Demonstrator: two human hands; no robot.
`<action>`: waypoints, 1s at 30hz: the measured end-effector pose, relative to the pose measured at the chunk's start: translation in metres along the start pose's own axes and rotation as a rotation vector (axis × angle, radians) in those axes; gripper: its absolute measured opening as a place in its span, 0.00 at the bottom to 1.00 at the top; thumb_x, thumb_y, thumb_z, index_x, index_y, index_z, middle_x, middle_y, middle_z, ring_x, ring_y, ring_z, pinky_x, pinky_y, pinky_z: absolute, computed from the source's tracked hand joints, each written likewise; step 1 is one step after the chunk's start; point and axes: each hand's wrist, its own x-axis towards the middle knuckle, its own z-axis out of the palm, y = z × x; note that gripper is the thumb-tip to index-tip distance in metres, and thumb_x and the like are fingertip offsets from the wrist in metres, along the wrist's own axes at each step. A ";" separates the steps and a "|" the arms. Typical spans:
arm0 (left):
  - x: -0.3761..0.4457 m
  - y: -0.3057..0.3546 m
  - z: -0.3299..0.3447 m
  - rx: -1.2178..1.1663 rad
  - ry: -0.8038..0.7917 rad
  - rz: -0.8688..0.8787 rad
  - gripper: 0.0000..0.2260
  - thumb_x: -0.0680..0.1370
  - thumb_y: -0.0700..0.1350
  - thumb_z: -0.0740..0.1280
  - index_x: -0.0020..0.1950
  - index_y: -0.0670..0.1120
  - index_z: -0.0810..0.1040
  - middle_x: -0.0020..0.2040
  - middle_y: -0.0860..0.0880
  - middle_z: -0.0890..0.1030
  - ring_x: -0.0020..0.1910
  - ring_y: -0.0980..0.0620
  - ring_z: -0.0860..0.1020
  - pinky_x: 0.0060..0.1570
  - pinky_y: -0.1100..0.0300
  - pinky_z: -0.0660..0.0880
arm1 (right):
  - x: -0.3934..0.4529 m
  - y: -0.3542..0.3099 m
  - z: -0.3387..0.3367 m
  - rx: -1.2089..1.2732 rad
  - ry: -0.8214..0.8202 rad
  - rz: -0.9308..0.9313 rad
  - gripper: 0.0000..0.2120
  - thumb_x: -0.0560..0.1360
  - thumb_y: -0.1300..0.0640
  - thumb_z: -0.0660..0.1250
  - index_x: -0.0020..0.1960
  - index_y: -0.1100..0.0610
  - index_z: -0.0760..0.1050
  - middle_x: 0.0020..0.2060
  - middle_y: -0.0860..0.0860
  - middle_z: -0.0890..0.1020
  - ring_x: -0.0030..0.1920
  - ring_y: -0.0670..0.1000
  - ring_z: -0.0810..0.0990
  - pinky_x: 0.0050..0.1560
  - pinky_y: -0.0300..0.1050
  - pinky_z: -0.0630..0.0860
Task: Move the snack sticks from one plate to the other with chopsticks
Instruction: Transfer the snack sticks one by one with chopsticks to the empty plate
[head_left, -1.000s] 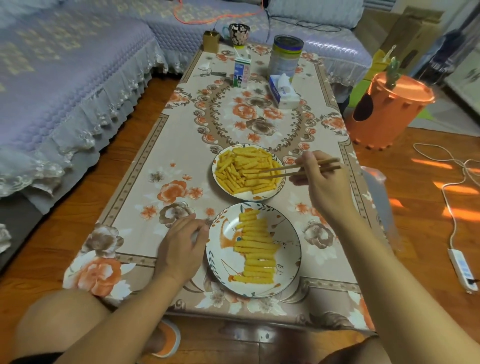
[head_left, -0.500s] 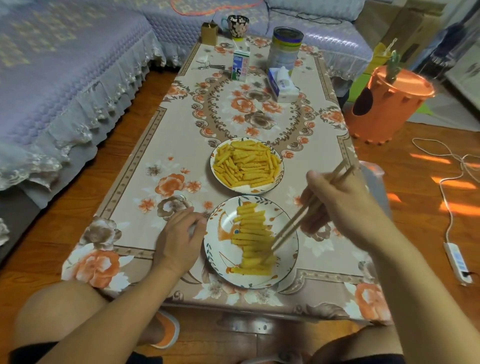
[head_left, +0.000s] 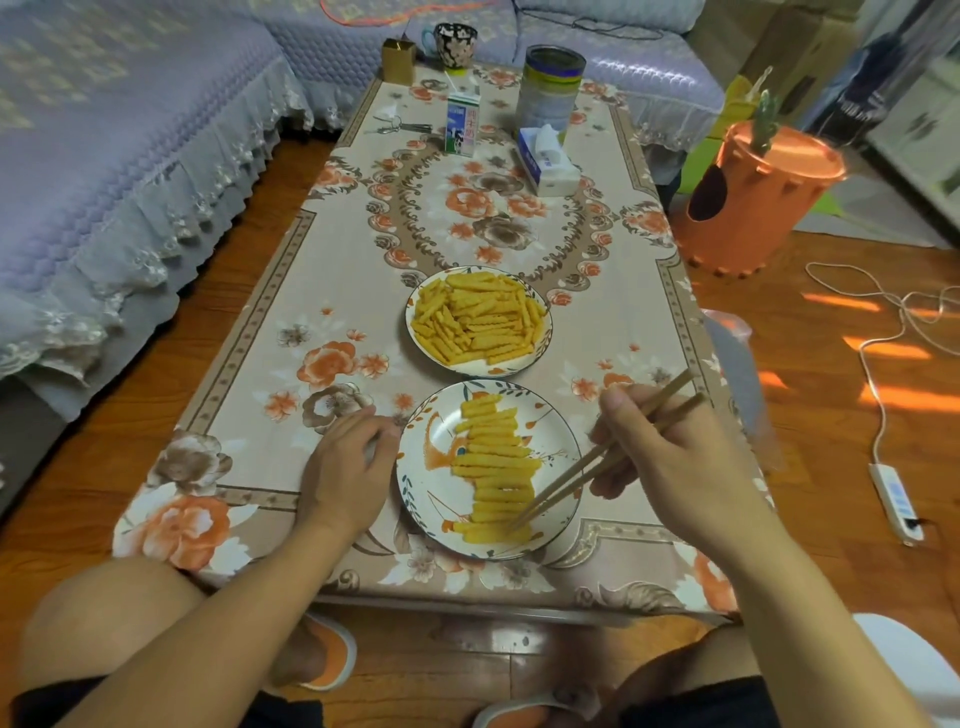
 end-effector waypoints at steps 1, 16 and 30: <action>0.000 0.001 0.000 0.003 0.003 0.005 0.25 0.78 0.60 0.53 0.52 0.48 0.84 0.61 0.49 0.83 0.70 0.49 0.73 0.61 0.57 0.69 | -0.001 0.003 0.003 -0.032 -0.021 0.006 0.21 0.80 0.45 0.62 0.40 0.61 0.78 0.30 0.60 0.82 0.28 0.58 0.84 0.34 0.55 0.81; 0.001 -0.003 0.002 0.043 -0.010 0.019 0.25 0.78 0.60 0.52 0.54 0.48 0.84 0.61 0.50 0.83 0.70 0.50 0.73 0.63 0.53 0.71 | 0.081 0.000 -0.009 0.063 0.217 -0.144 0.15 0.85 0.54 0.60 0.48 0.61 0.81 0.35 0.60 0.83 0.34 0.57 0.86 0.37 0.47 0.84; 0.003 -0.011 0.005 0.088 -0.038 -0.007 0.26 0.78 0.63 0.52 0.58 0.50 0.83 0.65 0.48 0.81 0.71 0.48 0.72 0.67 0.47 0.72 | 0.118 0.021 0.015 0.107 0.326 -0.254 0.16 0.86 0.53 0.59 0.44 0.57 0.78 0.34 0.57 0.82 0.31 0.56 0.84 0.33 0.44 0.80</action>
